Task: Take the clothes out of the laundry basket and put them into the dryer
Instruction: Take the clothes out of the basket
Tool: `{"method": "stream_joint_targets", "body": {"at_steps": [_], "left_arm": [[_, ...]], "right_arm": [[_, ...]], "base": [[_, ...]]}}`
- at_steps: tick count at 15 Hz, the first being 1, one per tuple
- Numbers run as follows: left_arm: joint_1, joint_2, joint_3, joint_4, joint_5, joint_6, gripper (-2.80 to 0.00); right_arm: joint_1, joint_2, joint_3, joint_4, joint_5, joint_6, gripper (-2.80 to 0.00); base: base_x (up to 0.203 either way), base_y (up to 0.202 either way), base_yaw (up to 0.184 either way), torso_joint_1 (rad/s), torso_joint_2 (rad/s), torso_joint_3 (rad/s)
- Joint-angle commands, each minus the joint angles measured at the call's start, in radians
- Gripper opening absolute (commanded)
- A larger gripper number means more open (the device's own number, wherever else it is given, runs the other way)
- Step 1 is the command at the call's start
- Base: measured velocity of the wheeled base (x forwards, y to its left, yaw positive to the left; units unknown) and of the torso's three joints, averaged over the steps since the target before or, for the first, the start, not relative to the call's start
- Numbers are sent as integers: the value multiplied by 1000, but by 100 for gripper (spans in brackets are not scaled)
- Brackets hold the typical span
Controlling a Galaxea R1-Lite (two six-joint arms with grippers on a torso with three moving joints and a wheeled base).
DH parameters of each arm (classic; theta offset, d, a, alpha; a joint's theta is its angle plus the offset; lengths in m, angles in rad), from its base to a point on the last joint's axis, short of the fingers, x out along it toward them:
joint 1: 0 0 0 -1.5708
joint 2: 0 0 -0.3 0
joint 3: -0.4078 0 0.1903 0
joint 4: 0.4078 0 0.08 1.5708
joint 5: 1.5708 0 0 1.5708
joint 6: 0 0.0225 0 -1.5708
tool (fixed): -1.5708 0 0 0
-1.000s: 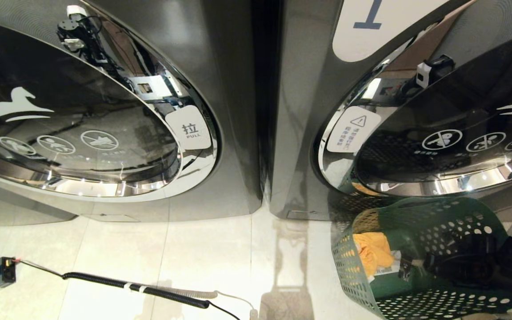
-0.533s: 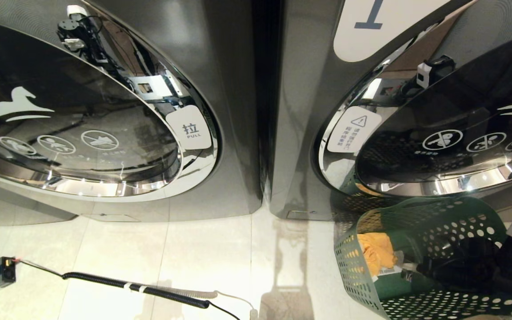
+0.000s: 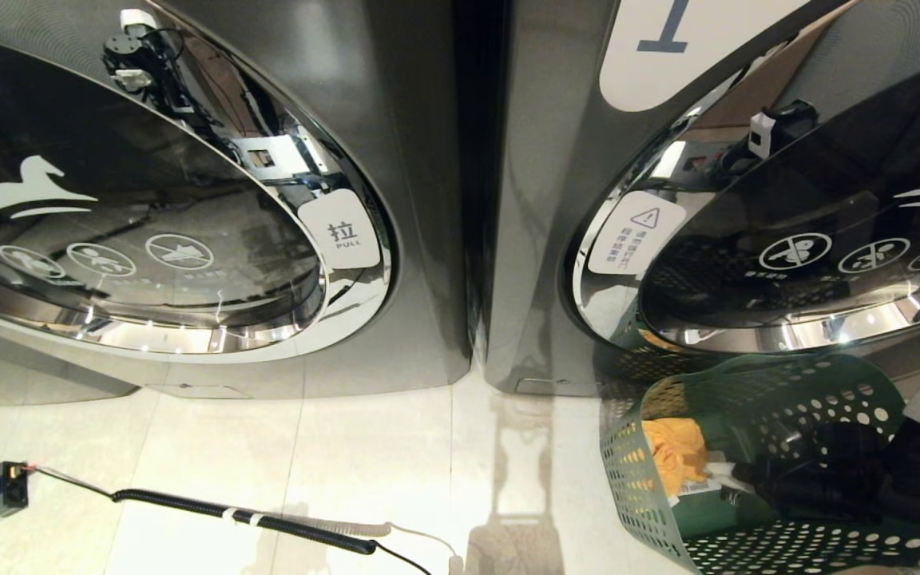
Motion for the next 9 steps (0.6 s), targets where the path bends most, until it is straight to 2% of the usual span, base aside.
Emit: {"method": "stream_joint_targets", "body": {"at_steps": [1,5,9], "left_arm": [[0,0,2,0,0,0,-280],[0,1,1,0,0,0,-280],[0,1,0,0,0,0,-280]], "right_arm": [[9,7,1,-20,4,32,0],[24,51,-15,-107,-29,119,0],[35,123,-105,-120,-108,112,0]], "base": [[0,0,0,0,0,0],[0,0,0,0,0,0],[0,0,0,0,0,0]]}}
